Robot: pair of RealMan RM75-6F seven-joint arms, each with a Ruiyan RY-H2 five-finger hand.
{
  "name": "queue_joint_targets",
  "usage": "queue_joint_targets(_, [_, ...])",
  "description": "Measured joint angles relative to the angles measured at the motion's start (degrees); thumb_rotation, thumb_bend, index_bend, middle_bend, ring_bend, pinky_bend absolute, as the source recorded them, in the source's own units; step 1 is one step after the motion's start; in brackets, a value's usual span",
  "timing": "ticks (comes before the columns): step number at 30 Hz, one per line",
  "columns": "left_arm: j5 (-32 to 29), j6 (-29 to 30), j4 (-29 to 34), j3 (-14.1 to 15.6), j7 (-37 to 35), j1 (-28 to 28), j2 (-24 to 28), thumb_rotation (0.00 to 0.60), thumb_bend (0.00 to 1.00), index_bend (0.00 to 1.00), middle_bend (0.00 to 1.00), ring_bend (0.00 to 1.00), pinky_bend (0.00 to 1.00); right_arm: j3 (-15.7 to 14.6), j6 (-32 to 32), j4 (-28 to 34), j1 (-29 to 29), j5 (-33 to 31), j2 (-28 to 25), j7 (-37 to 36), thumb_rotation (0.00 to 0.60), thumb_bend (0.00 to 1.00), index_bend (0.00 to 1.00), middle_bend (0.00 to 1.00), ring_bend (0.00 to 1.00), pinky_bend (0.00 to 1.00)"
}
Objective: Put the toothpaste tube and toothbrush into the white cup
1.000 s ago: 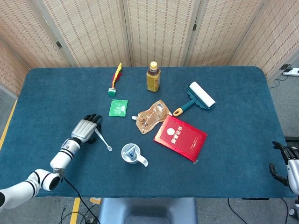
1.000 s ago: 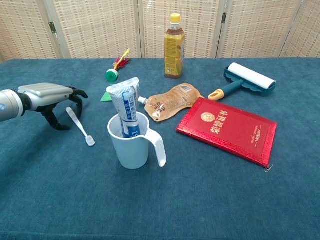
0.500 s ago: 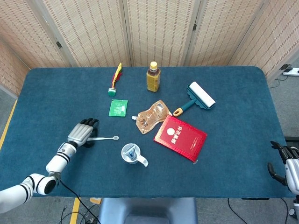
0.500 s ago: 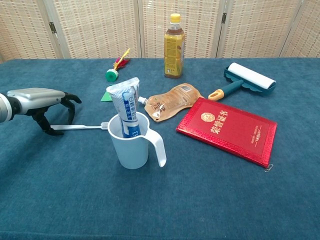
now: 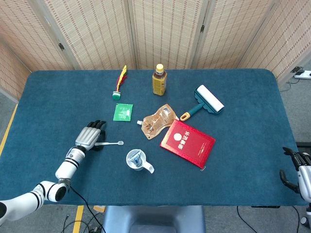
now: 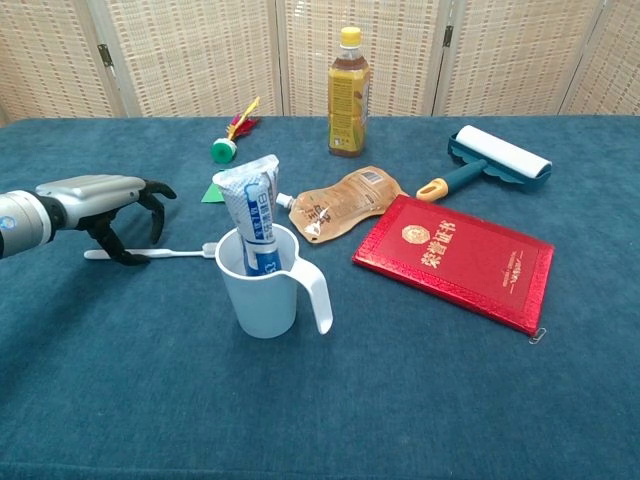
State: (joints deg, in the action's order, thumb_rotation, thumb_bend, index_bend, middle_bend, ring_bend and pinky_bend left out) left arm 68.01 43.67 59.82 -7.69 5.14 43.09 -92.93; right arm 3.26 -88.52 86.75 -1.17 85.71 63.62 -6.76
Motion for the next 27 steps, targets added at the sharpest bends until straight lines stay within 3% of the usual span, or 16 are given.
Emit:
queue_joint_targets(13, [-1.8, -1.8, 0.7, -0.4, 1.4, 0.5, 0.1, 0.600, 0.36, 0.55, 0.10, 0.03, 0.14, 0.0, 0.2, -0.4, 0.0, -0.2, 0.2, -0.2, 0.600, 0.34, 0.17, 0.30, 0.25, 0.25])
queue_joint_targets(27, [-2.1, -0.8, 1.3, -0.6, 1.1, 0.2, 0.0, 0.600, 0.42, 0.61, 0.11, 0.03, 0.14, 0.0, 0.0, -0.6, -0.2, -0.2, 0.2, -0.5, 0.600, 0.34, 0.17, 0.30, 0.25, 0.25])
